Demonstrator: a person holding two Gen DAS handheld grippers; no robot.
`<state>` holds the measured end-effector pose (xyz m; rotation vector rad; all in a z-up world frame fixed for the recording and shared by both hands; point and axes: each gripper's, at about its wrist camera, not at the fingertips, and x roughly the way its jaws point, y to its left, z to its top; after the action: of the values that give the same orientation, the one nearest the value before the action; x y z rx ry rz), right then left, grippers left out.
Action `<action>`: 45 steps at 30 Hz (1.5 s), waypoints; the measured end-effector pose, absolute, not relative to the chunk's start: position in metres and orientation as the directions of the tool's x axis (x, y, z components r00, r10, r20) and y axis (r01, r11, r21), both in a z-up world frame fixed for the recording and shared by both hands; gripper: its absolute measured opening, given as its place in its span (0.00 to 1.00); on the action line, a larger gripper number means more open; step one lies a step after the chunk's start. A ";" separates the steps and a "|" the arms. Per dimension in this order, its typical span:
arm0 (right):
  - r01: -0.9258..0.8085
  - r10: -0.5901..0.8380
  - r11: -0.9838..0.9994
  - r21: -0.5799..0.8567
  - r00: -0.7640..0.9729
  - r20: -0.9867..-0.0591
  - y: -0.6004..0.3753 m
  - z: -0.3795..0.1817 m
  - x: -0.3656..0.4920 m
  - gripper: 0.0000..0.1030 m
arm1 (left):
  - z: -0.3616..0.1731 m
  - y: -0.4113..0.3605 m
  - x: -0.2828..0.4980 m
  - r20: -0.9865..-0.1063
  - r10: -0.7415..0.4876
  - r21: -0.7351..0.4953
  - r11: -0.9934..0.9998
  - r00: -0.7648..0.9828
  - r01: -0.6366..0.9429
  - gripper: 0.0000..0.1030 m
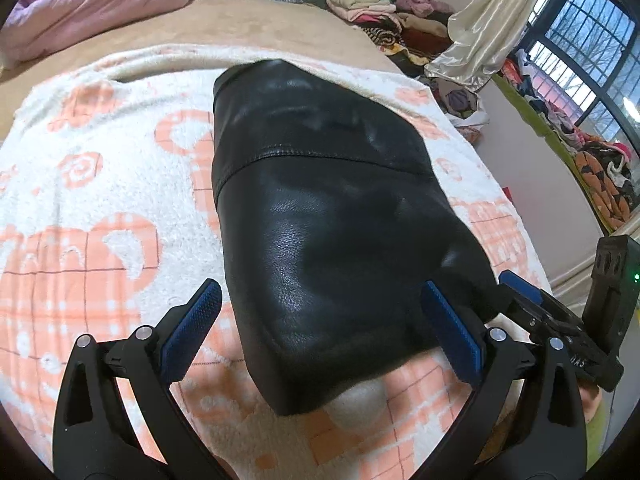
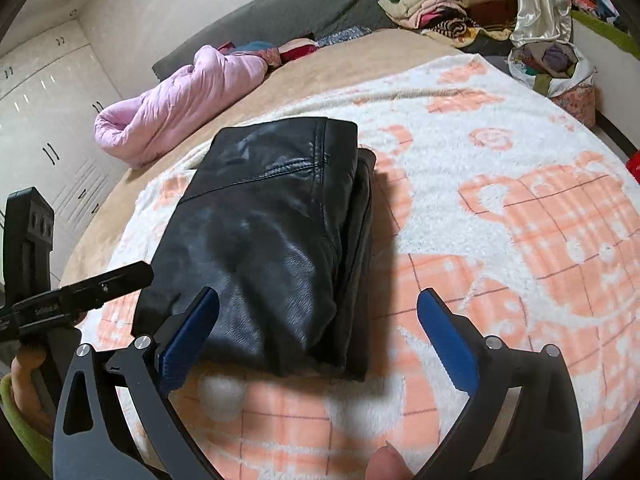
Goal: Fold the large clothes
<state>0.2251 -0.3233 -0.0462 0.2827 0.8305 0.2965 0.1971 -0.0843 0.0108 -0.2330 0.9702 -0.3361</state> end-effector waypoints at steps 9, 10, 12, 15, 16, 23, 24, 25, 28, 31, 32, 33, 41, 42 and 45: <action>-0.169 0.356 0.927 0.335 0.673 -0.648 -0.322 -0.024 0.195 0.96 | 0.029 -0.088 0.171 -0.745 -0.372 -0.314 0.928 0.554 0.201 0.91; -0.172 0.355 0.928 0.331 0.679 -0.643 -0.319 -0.022 0.192 0.96 | 0.031 -0.089 0.166 -0.742 -0.368 -0.308 0.930 0.561 0.202 0.91; -0.179 0.348 0.931 0.317 0.695 -0.629 -0.318 -0.018 0.181 0.96 | 0.034 -0.089 0.159 -0.737 -0.353 -0.291 0.935 0.576 0.202 0.91; -0.195 0.347 0.932 0.304 0.719 -0.602 -0.316 -0.011 0.163 0.96 | 0.038 -0.090 0.144 -0.720 -0.329 -0.264 0.944 0.611 0.198 0.91; -0.194 0.344 0.933 0.303 0.729 -0.592 -0.316 -0.010 0.158 0.96 | 0.038 -0.090 0.138 -0.713 -0.326 -0.259 0.945 0.621 0.199 0.91; -0.200 0.320 0.942 0.270 0.776 -0.543 -0.311 -0.008 0.122 0.96 | 0.033 -0.084 0.099 -0.685 -0.283 -0.225 0.958 0.671 0.175 0.91; -0.204 0.313 0.946 0.252 0.779 -0.544 -0.309 -0.010 0.118 0.96 | 0.030 -0.082 0.093 -0.680 -0.280 -0.227 0.959 0.678 0.168 0.91; -0.205 0.306 0.949 0.240 0.780 -0.546 -0.307 -0.011 0.114 0.96 | 0.030 -0.082 0.090 -0.678 -0.276 -0.225 0.960 0.681 0.165 0.91; -0.216 0.317 0.946 0.241 0.766 -0.558 -0.302 -0.017 0.107 0.96 | 0.024 -0.080 0.078 -0.677 -0.256 -0.204 0.966 0.690 0.159 0.91; -0.217 0.307 0.951 0.221 0.759 -0.574 -0.296 -0.024 0.101 0.96 | 0.019 -0.080 0.070 -0.675 -0.245 -0.189 0.969 0.696 0.157 0.91; -0.215 0.300 0.953 0.212 0.761 -0.575 -0.294 -0.026 0.099 0.96 | 0.018 -0.080 0.067 -0.673 -0.246 -0.189 0.969 0.698 0.159 0.91; -0.210 0.293 0.955 0.208 0.765 -0.573 -0.293 -0.027 0.097 0.96 | 0.017 -0.079 0.065 -0.670 -0.249 -0.192 0.968 0.699 0.161 0.91; -0.207 0.291 0.956 0.206 0.749 -0.595 -0.291 -0.037 0.097 0.96 | 0.016 -0.079 0.057 -0.652 -0.249 -0.191 0.968 0.717 0.162 0.91; -0.207 0.290 0.957 0.205 0.749 -0.595 -0.291 -0.037 0.098 0.96 | 0.017 -0.079 0.056 -0.648 -0.247 -0.191 0.968 0.720 0.160 0.91; -0.208 0.291 0.956 0.206 0.748 -0.597 -0.291 -0.037 0.098 0.96 | 0.019 -0.079 0.056 -0.644 -0.253 -0.194 0.967 0.722 0.165 0.91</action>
<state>0.0980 -0.2913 -0.0371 0.1298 0.6735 0.2736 0.0560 -0.0789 0.0185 -0.1264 0.7293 -0.2315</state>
